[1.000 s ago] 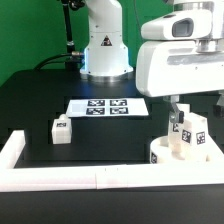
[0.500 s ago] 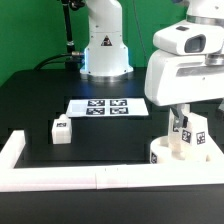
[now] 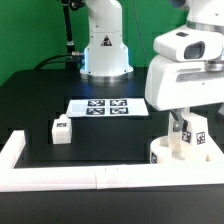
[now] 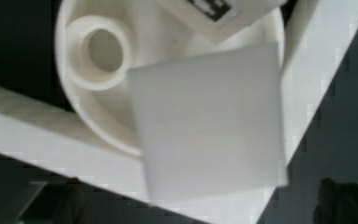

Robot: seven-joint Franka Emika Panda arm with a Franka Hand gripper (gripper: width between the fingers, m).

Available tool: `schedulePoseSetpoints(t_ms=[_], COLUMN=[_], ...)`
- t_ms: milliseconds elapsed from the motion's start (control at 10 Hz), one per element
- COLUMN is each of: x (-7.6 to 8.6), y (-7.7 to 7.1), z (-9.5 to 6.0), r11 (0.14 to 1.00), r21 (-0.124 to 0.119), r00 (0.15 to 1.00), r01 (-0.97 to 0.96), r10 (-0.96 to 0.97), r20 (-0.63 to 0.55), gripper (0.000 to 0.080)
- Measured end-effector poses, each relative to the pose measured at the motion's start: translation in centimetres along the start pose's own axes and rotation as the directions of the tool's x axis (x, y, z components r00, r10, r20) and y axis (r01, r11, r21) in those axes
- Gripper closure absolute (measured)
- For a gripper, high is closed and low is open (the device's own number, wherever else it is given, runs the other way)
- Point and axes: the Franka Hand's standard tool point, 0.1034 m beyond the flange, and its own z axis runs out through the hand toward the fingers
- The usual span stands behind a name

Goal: Assemble stool

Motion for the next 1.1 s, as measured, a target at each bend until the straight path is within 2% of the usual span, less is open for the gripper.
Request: schedulePoseSetpoints(t_ms=[100, 400, 500, 600, 700, 800, 900, 1000, 1100], x=[-0.14, -0.11, -0.11, -0.11, -0.11, -0.11, -0.11, -0.13, -0.18], y=[0.13, 0.29, 0.29, 0.28, 0.29, 0.31, 0.30, 0.29, 0.39], z=[0.40, 0.30, 0.30, 0.30, 0.30, 0.30, 0.30, 0.36, 0.45], r11=[1.000, 0.998, 0.995, 0.977, 0.959, 0.938, 0.885, 0.839, 0.801], r21=[-0.005, -0.004, -0.003, -0.001, 0.000, 0.001, 0.003, 0.008, 0.007], r00=[1.000, 0.998, 0.995, 0.977, 0.959, 0.938, 0.885, 0.839, 0.801], r01=[-0.004, -0.056, -0.097, -0.212, -0.283, -0.347, -0.465, -0.544, -0.598], r10=[0.004, 0.056, 0.097, 0.212, 0.283, 0.347, 0.465, 0.544, 0.598], r20=[-0.011, -0.012, -0.012, -0.012, -0.012, -0.012, -0.012, -0.010, -0.008], gripper=[0.0151, 0.0151, 0.0244, 0.0381, 0.0381, 0.0582, 0.0714, 0.0775, 0.0775])
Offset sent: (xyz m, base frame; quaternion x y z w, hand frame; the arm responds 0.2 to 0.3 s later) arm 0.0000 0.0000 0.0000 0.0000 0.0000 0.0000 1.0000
